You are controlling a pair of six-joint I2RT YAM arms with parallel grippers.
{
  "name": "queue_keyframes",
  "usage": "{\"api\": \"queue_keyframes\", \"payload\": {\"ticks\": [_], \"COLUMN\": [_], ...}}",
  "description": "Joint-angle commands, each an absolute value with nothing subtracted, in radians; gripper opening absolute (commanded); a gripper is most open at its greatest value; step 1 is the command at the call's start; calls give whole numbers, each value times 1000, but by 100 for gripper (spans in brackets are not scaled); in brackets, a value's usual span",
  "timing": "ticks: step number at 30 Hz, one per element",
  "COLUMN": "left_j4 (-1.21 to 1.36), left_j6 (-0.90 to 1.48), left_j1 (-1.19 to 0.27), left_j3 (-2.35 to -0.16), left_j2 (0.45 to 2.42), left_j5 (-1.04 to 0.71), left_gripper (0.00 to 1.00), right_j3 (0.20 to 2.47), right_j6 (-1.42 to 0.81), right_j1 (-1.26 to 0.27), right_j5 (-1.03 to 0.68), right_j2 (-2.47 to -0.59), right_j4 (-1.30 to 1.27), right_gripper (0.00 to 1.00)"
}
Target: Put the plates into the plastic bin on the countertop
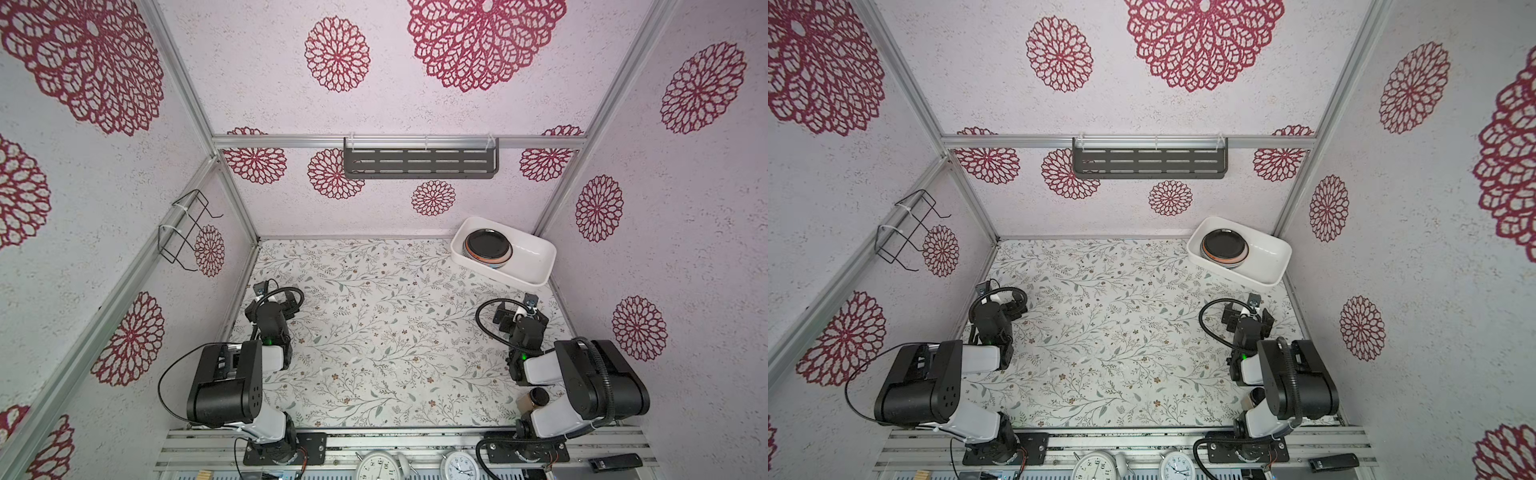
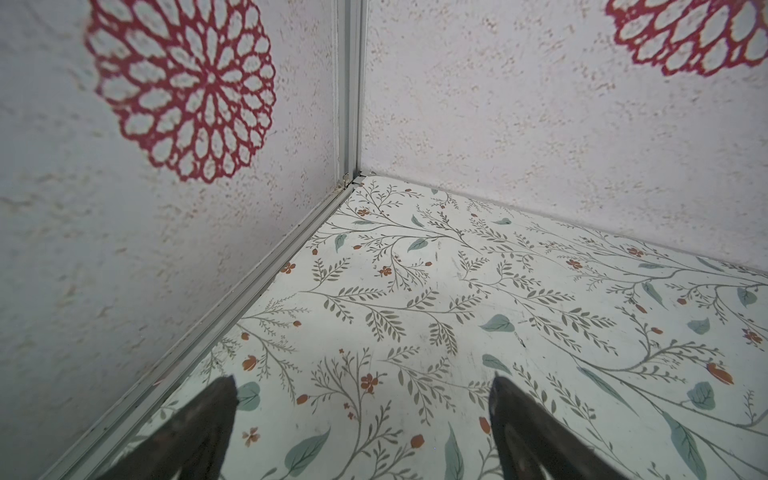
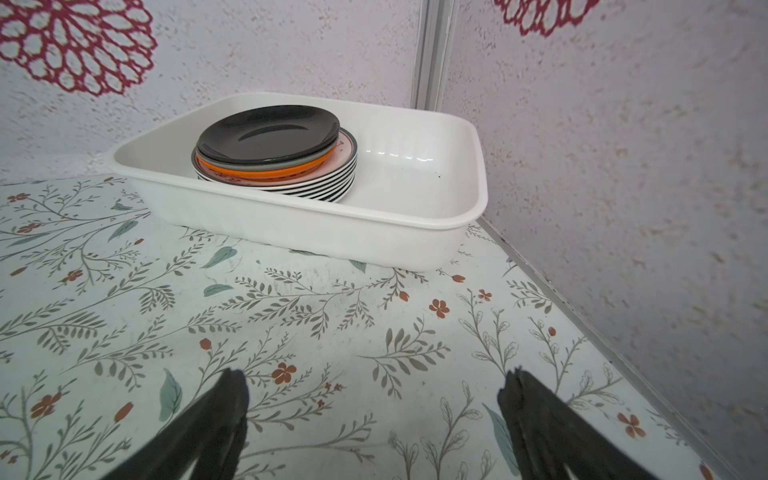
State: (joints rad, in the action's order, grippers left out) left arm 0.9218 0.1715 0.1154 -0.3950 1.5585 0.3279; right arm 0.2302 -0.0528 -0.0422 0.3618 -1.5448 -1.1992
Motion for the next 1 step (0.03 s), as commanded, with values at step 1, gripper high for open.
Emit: {"api": "queue_keyframes", "payload": {"ticks": [1], "left_j4": [928], "left_j6": [159], "left_j1": [107], "left_j3": [-408], "left_j2": [1565], "left_j5": [336], "left_gripper": [97], "right_j3": [235], "right_j6": [-59], "right_j1": [-43], "right_j5": [362], "right_j2": [-1537], "right_j4": [-1239], "right_gripper": [99]}}
